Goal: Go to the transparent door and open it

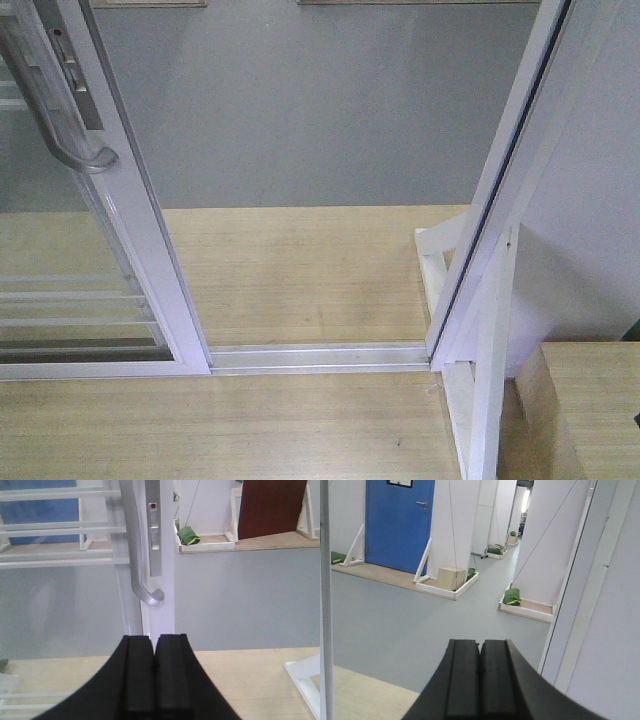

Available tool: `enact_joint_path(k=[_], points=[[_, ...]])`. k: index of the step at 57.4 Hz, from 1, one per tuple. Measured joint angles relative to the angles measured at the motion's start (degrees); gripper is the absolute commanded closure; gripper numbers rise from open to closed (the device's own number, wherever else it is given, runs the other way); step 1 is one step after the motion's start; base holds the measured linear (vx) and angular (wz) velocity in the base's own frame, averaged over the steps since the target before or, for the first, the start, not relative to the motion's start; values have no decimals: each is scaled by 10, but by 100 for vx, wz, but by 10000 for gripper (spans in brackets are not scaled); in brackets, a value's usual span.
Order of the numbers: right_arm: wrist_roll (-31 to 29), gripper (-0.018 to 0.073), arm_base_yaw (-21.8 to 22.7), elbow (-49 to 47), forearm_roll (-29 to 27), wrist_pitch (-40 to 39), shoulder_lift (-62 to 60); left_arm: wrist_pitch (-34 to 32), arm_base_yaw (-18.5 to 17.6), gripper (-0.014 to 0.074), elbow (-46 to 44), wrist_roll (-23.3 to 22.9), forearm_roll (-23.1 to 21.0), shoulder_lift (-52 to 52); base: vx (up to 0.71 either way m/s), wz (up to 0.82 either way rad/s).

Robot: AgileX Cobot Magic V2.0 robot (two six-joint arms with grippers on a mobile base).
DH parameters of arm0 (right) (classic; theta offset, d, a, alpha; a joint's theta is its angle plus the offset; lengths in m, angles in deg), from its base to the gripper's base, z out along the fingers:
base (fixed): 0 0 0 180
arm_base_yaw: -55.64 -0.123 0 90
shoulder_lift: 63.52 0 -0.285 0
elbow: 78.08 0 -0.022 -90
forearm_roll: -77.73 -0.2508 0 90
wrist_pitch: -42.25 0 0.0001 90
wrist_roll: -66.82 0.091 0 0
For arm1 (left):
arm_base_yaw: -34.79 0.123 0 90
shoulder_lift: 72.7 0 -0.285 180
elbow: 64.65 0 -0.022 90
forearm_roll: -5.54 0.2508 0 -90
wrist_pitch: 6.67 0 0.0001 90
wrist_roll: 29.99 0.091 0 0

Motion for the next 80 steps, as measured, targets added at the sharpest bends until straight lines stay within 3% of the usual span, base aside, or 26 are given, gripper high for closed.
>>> enact_joint_path(k=[10, 17, 24, 71, 80], points=[[0, 564, 0, 0, 0, 0, 0, -3, 0, 602, 102, 0, 5, 52, 0, 0], [0, 564, 0, 0, 0, 1, 0, -41, 0, 602, 155, 0, 3, 53, 0, 0], [0, 564, 0, 0, 0, 1, 0, -67, 0, 602, 156, -1, 5, 53, 0, 0], [0, 564, 0, 1, 1, 1, 0, -62, 0, 602, 157, -2, 5, 53, 0, 0], [1, 564, 0, 45, 2, -10, -24, -61, 0, 602, 157, -2, 5, 53, 0, 0]])
